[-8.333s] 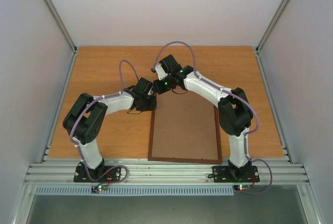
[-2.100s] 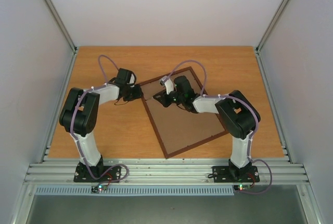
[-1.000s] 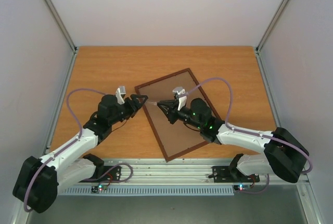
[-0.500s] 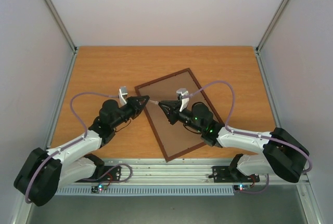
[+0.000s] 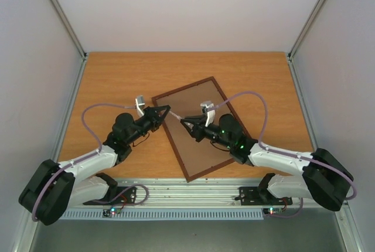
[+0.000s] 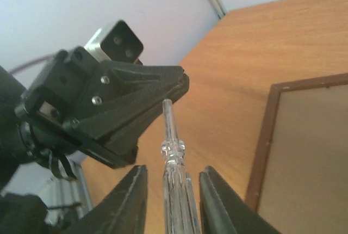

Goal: Take the photo out of the frame
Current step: Adjust the screwdriver.

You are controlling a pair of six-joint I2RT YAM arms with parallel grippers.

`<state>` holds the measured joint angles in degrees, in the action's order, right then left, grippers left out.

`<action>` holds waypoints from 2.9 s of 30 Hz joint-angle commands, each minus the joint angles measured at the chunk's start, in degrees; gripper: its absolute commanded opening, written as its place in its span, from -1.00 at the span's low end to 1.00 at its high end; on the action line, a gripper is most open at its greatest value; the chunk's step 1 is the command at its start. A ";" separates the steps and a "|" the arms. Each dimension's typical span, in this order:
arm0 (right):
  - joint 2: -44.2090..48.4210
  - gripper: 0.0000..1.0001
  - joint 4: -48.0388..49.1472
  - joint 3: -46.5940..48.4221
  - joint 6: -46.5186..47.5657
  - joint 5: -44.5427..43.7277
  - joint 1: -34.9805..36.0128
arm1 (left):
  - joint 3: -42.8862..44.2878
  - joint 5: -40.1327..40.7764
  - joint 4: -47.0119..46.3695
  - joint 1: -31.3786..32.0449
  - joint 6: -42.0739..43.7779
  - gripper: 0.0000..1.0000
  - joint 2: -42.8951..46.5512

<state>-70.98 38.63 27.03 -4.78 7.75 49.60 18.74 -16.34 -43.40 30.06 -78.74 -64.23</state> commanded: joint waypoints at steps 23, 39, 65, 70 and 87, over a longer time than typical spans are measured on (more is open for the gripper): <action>-3.62 -0.04 -59.46 26.67 41.23 -0.98 0.98 | 8.32 2.54 25.37 0.35 7.86 -0.99 3.05; -10.00 -0.22 -57.34 29.00 42.93 -4.75 2.84 | 7.57 1.55 22.75 0.35 6.99 -0.99 1.11; -8.61 -0.63 -55.55 27.87 41.46 -7.57 3.22 | 3.39 2.38 15.57 0.34 1.64 -0.99 -0.82; -6.62 -0.49 -52.74 25.38 41.61 -6.59 3.17 | 1.10 1.78 9.41 0.35 -3.04 -0.99 -2.21; -7.79 -0.45 -48.36 22.29 41.39 -5.19 3.22 | -0.53 2.41 8.51 0.35 -6.66 -0.99 0.85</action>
<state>-78.39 -12.23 50.06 36.91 1.56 52.36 18.72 -14.55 -31.11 30.26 -84.60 -64.51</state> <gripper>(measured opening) 0.294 0.017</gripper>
